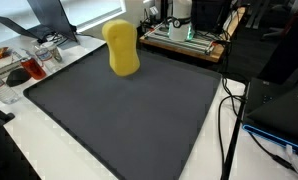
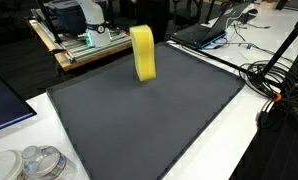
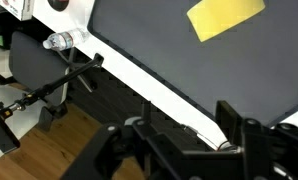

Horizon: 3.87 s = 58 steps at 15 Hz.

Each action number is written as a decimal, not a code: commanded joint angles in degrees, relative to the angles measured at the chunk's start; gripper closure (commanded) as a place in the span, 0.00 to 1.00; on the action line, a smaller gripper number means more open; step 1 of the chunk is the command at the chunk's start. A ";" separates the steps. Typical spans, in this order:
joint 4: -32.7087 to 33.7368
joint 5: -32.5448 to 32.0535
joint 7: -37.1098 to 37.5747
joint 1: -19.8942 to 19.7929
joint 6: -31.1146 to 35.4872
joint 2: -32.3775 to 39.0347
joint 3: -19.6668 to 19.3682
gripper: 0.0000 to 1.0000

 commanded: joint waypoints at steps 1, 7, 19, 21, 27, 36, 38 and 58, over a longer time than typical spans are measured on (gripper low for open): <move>1.75 -0.30 -0.74 0.02 -0.41 0.51 0.13 0.02; 2.38 -0.32 -0.82 0.08 -0.46 0.36 0.23 0.00; 2.72 -0.13 -1.22 0.20 -1.33 0.43 0.53 0.00; 2.97 0.54 -2.06 0.44 -2.31 0.53 0.48 0.00; 6.34 -1.84 -10.43 2.21 -14.04 3.12 2.55 0.00; 9.58 -12.84 -12.77 3.66 -16.31 9.31 7.37 0.00; 9.85 -16.70 -10.37 4.00 -16.30 11.63 8.71 0.00; 9.12 -21.38 13.85 9.31 -24.44 19.96 12.75 0.00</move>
